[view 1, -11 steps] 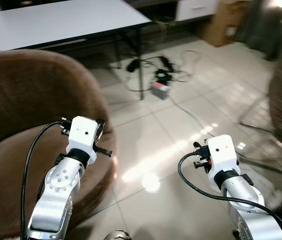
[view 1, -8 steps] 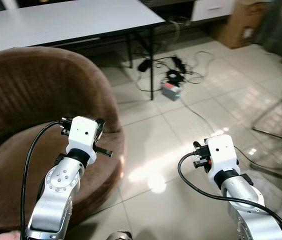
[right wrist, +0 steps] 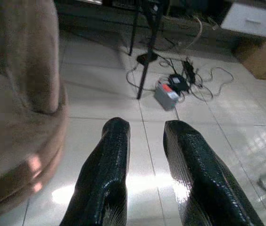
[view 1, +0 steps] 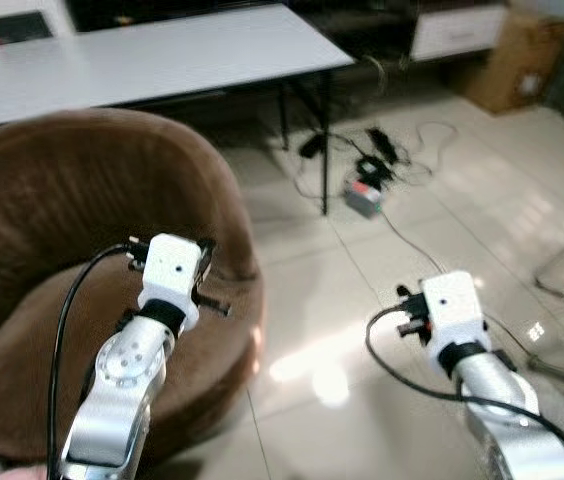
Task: Move the pillow to the sofa from floor
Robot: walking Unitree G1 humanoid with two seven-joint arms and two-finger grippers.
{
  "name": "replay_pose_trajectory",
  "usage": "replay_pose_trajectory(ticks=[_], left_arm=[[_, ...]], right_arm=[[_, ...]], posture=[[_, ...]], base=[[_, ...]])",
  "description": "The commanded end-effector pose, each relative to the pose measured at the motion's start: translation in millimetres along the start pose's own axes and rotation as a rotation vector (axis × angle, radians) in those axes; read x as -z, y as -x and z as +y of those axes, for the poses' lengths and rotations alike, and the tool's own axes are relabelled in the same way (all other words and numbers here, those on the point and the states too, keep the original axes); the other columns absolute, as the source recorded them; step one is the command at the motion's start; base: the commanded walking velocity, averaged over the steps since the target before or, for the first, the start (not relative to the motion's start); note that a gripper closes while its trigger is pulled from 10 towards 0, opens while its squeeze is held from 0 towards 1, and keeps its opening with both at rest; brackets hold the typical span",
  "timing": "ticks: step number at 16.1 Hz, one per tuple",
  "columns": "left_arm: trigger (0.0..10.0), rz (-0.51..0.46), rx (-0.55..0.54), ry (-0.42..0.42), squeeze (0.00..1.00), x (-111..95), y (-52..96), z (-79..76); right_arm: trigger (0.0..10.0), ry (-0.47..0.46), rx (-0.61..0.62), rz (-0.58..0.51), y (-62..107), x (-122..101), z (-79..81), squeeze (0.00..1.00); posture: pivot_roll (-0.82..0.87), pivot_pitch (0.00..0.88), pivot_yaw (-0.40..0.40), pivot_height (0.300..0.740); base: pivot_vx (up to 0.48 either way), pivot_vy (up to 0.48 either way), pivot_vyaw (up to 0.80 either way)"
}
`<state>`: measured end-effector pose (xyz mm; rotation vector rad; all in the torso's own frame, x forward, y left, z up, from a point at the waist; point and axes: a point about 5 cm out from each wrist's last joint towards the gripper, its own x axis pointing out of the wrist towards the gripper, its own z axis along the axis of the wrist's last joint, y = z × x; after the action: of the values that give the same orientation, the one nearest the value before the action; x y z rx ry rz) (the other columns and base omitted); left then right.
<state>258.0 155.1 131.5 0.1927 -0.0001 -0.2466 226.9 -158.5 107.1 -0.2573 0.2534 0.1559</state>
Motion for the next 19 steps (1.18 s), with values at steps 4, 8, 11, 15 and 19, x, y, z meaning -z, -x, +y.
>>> replay_pose_trajectory(ticks=[4, 8, 11, 15, 19], left_arm=[[10.0, 0.01, -0.027, 0.005, 0.0, 1.6, 2.7, 7.1], [10.0, -0.012, -0.036, 0.02, 0.0, -2.7, 2.7, 9.1], [10.0, -0.007, -0.041, 0.03, 0.0, -2.7, 2.5, 10.0], [10.0, -0.008, -0.046, 0.032, 0.0, -3.3, 1.2, 10.5], [10.0, -0.009, -0.056, 0.017, 0.0, -3.8, 0.2, 11.8]], right_arm=[[10.0, -0.006, -0.021, -0.026, -0.2, -4.5, 4.8, 0.0], [10.0, -0.008, -0.03, -0.029, -1.8, -4.9, 6.4, 0.0], [10.0, -0.006, -0.034, -0.031, -2.7, -4.7, 6.6, 0.0], [10.0, -0.004, -0.033, -0.033, -3.7, -5.0, 6.2, 0.0], [10.0, -0.001, -0.027, -0.036, -4.5, -5.6, 5.2, 0.0]], posture=[[-0.08, 0.002, 0.026, 0.74], [-0.07, 0.013, 0.024, 0.74], [-0.07, 0.015, 0.023, 0.74], [-0.07, 0.017, 0.023, 0.74], [-0.07, 0.019, 0.025, 0.74]], base=[[0.0, 0.0, 0.8], [0.0, 0.0, 0.8], [0.0, 0.154, 0.8], [0.0, 0.48, 0.8], [0.0, 0.24, 0.8]])
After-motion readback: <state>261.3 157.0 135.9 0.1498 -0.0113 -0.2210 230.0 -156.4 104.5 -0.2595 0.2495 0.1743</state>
